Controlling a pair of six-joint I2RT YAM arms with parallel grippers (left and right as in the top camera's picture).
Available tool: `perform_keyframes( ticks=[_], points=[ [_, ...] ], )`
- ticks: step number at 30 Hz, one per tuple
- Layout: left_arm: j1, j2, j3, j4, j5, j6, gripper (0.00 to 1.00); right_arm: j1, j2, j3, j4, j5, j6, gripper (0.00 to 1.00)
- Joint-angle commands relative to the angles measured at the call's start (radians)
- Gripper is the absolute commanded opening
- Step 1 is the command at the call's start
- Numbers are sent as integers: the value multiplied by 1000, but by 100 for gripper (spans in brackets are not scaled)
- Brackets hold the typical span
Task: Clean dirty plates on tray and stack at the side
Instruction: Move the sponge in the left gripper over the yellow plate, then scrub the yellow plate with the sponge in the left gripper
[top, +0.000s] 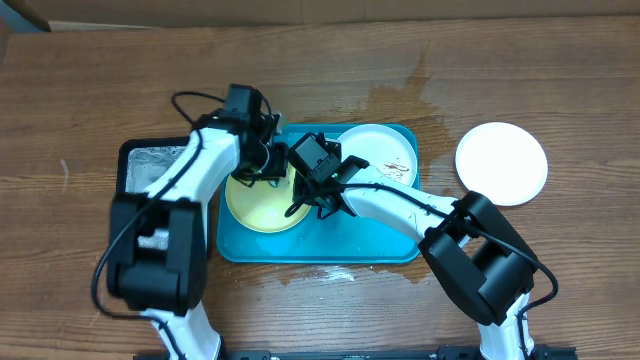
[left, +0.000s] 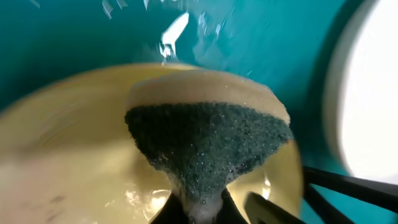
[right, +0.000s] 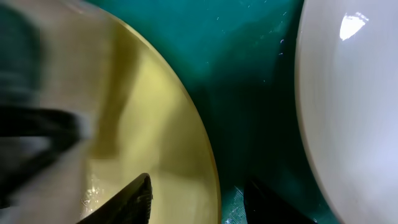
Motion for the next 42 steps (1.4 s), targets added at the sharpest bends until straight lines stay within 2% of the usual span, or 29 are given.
perform_keyframes(
  ticks=[1,5,12,14,17,23,35,42],
  points=[
    [-6,50,9,-4,-8,-3,4,1,40,-28,-23,9,0,49],
    [-6,59,9,-12,-40,-3,4,1,40,-28,-17,10,0,43],
    [-8,59,9,-22,-40,-3,4,1,57,-28,-8,-1,12,40],
    [-7,59,9,-26,-41,-3,4,1,64,-28,-7,-2,11,30],
    [-7,59,9,-30,-42,-3,4,1,69,-28,-4,-1,11,4],
    [-8,59,6,-33,-55,-4,4,1,69,-28,-3,-2,11,4],
    [-8,58,-19,-32,-256,-41,4,1,71,-28,-2,-1,11,4],
    [-8,49,-18,-33,-288,-40,4,1,71,-28,-2,3,11,4]
  ],
)
